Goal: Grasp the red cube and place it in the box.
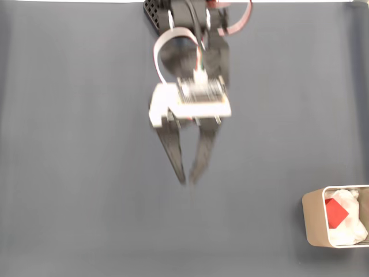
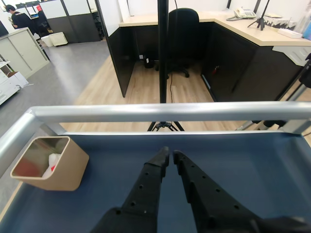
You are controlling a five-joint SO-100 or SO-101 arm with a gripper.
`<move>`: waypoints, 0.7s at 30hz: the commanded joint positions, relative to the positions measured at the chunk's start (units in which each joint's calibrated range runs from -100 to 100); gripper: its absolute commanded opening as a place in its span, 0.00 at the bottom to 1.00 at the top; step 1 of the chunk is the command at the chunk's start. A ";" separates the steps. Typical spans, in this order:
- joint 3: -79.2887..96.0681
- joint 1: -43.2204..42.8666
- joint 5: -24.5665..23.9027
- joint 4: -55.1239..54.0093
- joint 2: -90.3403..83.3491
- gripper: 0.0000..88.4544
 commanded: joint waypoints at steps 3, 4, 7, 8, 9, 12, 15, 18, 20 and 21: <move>25.12 0.73 -0.34 -0.28 -25.97 0.00; 28.95 0.66 -0.49 0.29 -29.44 0.00; 40.17 0.37 -0.78 2.59 -39.66 0.00; 44.19 0.37 -0.83 3.24 -43.13 0.00; 47.29 0.37 -0.98 4.88 -46.07 0.00; 55.23 0.51 -1.76 10.54 -54.05 0.00; 62.07 0.66 -2.30 14.80 -60.63 0.00; 66.81 1.01 -2.05 19.47 -65.40 0.00; 66.81 1.15 -2.25 24.88 -66.44 0.00; 66.91 0.94 -2.49 27.59 -67.13 0.00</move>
